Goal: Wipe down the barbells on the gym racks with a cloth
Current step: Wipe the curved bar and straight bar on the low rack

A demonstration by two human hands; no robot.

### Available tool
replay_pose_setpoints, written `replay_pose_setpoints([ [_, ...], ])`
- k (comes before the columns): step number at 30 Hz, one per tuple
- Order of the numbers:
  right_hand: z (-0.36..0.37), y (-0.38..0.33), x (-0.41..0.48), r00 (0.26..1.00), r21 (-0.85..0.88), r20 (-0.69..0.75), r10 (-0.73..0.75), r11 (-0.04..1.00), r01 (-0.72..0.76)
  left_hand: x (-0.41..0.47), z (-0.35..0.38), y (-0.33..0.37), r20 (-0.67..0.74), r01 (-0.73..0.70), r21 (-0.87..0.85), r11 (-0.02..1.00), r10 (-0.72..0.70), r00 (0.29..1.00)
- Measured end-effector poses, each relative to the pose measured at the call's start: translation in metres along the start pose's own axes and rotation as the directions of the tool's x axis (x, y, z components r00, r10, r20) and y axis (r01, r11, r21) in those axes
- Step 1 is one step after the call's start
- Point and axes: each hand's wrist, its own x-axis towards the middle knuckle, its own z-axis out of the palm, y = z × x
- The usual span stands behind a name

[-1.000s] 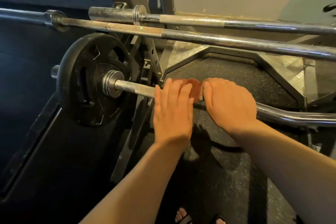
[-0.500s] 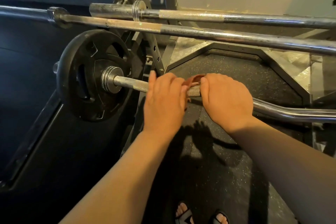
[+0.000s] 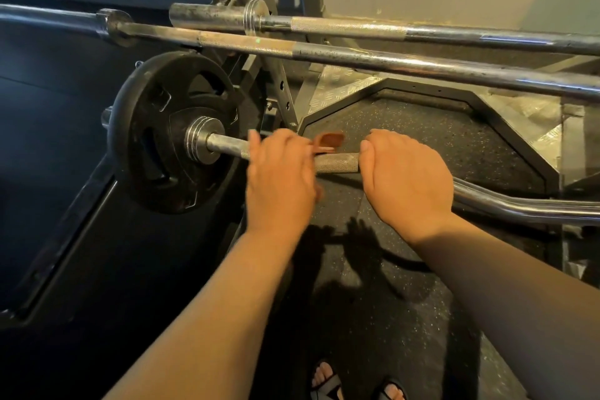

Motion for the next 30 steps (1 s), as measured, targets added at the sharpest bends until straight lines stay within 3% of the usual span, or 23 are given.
replay_pose_setpoints([
  [3,0.0,0.0,0.0,1.0,-0.001,-0.004,-0.008,1.0,0.008,0.009,-0.003,-0.011,-0.084,0.203,-0.068,0.977,-0.208,0.974],
  [5,0.0,-0.001,0.0,1.0,-0.018,-0.011,0.001,1.0,-0.001,0.01,0.007,0.007,-0.091,0.243,-0.099,0.965,-0.252,0.963],
  [9,-0.001,-0.003,0.0,1.0,-0.037,-0.022,0.004,0.999,-0.005,-0.01,0.026,0.04,-0.022,0.085,-0.147,0.986,-0.089,0.996],
  [13,-0.004,-0.003,-0.001,1.0,-0.031,0.004,0.019,0.999,-0.019,-0.009,0.011,0.006,-0.009,-0.078,-0.051,0.996,0.078,0.997],
  [16,-0.004,-0.004,-0.002,1.0,-0.032,0.004,0.006,0.999,-0.006,0.005,-0.002,-0.018,-0.07,0.066,-0.012,0.998,-0.067,0.995],
  [19,-0.003,-0.003,-0.002,1.0,-0.045,-0.018,0.004,0.999,-0.005,0.012,0.007,0.001,-0.124,0.238,-0.062,0.969,-0.244,0.962],
  [21,-0.002,-0.003,-0.001,1.0,-0.05,-0.016,0.012,0.999,-0.013,0.005,0.023,0.027,-0.091,0.193,-0.032,0.981,-0.195,0.976],
  [26,-0.003,-0.004,-0.002,1.0,-0.033,0.011,0.005,0.999,-0.004,-0.009,0.022,0.029,0.015,-0.124,-0.063,0.99,0.126,0.992],
  [28,-0.005,-0.003,-0.002,1.0,-0.027,0.011,0.006,1.0,-0.006,-0.005,0.007,0.006,0.029,-0.124,-0.01,0.992,0.124,0.992],
  [30,-0.004,-0.003,-0.002,1.0,-0.031,-0.001,0.003,1.0,-0.003,0.003,-0.005,-0.013,-0.011,0.002,-0.004,1.0,-0.002,1.0],
])
